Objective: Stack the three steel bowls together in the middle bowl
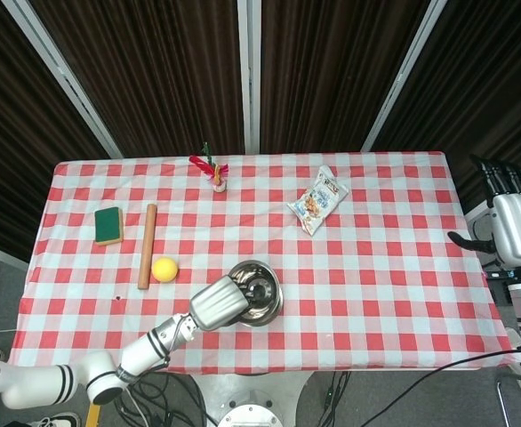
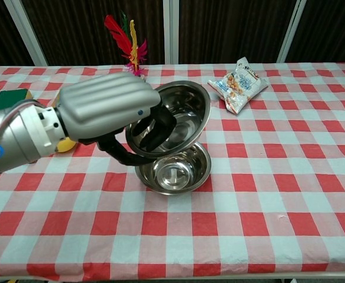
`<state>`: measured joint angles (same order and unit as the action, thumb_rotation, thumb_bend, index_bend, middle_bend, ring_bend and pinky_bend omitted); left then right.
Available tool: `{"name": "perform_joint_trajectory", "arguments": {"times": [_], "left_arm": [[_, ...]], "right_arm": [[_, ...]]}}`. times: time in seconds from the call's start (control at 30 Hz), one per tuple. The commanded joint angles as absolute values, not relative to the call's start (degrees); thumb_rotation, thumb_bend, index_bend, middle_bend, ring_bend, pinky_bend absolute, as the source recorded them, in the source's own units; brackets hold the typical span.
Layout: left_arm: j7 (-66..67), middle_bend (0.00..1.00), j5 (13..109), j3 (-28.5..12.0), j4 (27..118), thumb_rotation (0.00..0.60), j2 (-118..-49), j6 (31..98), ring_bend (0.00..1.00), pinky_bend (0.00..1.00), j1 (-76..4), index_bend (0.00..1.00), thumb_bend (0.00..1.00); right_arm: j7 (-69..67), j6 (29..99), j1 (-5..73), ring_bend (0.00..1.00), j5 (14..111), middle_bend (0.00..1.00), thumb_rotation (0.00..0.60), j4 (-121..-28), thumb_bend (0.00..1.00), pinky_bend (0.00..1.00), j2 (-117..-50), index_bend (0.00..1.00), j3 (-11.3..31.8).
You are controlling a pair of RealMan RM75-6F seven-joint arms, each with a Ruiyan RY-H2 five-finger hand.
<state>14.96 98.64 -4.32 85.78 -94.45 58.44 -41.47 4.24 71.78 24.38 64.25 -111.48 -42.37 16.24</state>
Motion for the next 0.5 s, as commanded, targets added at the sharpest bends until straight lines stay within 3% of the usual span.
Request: {"name": "perform_joint_trajectory", "arguments": {"times": [0.03, 0.33, 0.4, 0.5], "left_arm": [[14.8, 0.76, 97.8, -4.1, 84.1, 0.600, -96.4, 58.5, 0.68, 0.75, -41.9, 0.74, 0.37], [10.5, 0.74, 97.6, -1.9, 77.0, 0.600, -100.8, 60.0, 0.66, 0.73, -41.7, 0.70, 0.34], [7.6, 0.67, 98.3, -1.0, 76.1, 0.600, -100.5, 59.9, 0.59, 0.67, -42.2, 0.56, 0.26], [4.8, 0.59, 99.3, -0.3, 75.3, 0.600, -99.9, 60.6, 0.51, 0.60, -42.8, 0.43, 0.18]], "right_arm": [[3.1, 71.3, 23.9, 0.07, 64.3, 0.11, 0.600, -110.7, 0.01, 0.08, -41.7, 0.01, 16.6], [2.4, 70.4, 24.0, 0.07, 64.5, 0.11, 0.600, -110.4, 0.01, 0.08, -41.5, 0.01, 16.8], [2.5, 70.3, 24.0, 0.07, 64.5, 0.11, 0.600, -110.1, 0.01, 0.08, -41.6, 0.01, 16.8], [2.7, 70.0, 24.1, 0.07, 64.2, 0.11, 0.600, -109.9, 0.01, 0.08, -41.9, 0.01, 16.8]]}}
